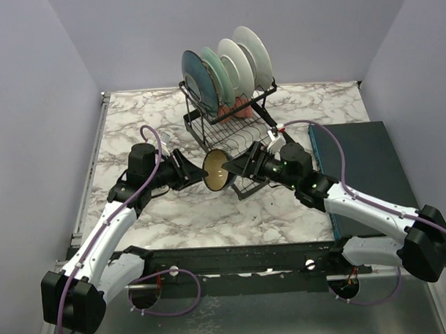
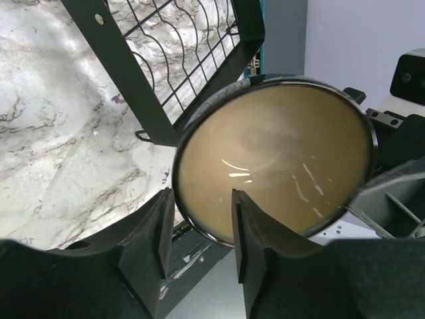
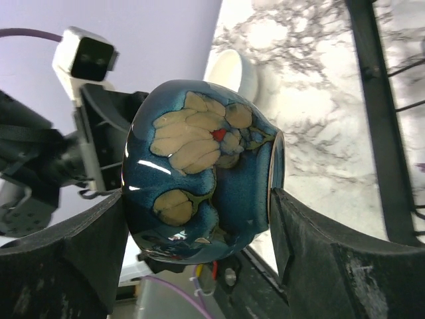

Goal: Load the mixed dishes into the dish rack
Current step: Insert the bowl into the dish rack.

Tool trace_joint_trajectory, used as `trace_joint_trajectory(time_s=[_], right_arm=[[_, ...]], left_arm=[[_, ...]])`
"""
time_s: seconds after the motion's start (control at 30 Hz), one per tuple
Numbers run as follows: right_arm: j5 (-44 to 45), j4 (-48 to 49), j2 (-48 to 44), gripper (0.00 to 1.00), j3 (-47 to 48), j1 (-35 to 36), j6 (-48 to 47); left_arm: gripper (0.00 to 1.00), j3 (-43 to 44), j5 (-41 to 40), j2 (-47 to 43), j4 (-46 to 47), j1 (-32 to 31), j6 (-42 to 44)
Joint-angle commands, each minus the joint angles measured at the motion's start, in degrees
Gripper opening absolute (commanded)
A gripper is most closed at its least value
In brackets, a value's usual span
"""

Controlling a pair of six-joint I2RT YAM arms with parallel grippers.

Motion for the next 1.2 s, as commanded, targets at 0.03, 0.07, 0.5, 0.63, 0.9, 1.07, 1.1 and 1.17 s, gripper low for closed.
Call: trace_joint_trajectory(time_s=[0.03, 0.07, 0.5, 0.63, 0.9, 1.07, 1.1, 1.17], right_arm=[[5.30, -3.51, -2.71, 0.41, 3.92, -0.03, -5.16], [5.98, -4.58, -3.00, 0.41, 4.48, -0.10, -6.12], [4.35, -18.35, -3.84, 0.36, 12.45, -7.98, -20.49], [2.26, -23.04, -2.27, 0.34, 16.20, -11.24, -26.32], [0.14, -29.12, 1.41, 0.31, 21.20, -17.43, -36.27], [0.32, -31.54, 5.56, 0.26, 23.72, -19.97, -40.80], [0.38, -31.99, 6.40, 0.24, 24.29, -20.27, -41.48], [0.29, -32.54, 7.94, 0.23, 25.53, -20.75, -42.87]], left_arm=[[0.47, 2.83, -1.46, -0.20, -1.45, -0.20, 3.27], [0.47, 3.39, -1.98, -0.11, -2.38, -0.21, 3.90], [0.50, 9.47, -6.94, 0.22, -10.75, -0.19, 11.66], [0.50, 10.46, -7.00, 0.96, -12.05, -0.19, 13.76], [0.50, 11.25, -6.83, 1.37, -13.41, -0.23, 17.54], [0.50, 10.95, -6.73, 2.90, -13.15, -0.20, 18.93], [0.50, 10.96, -6.58, 3.23, -13.02, -0.19, 19.10], [0.50, 10.77, -5.77, 3.72, -12.33, -0.19, 19.21]])
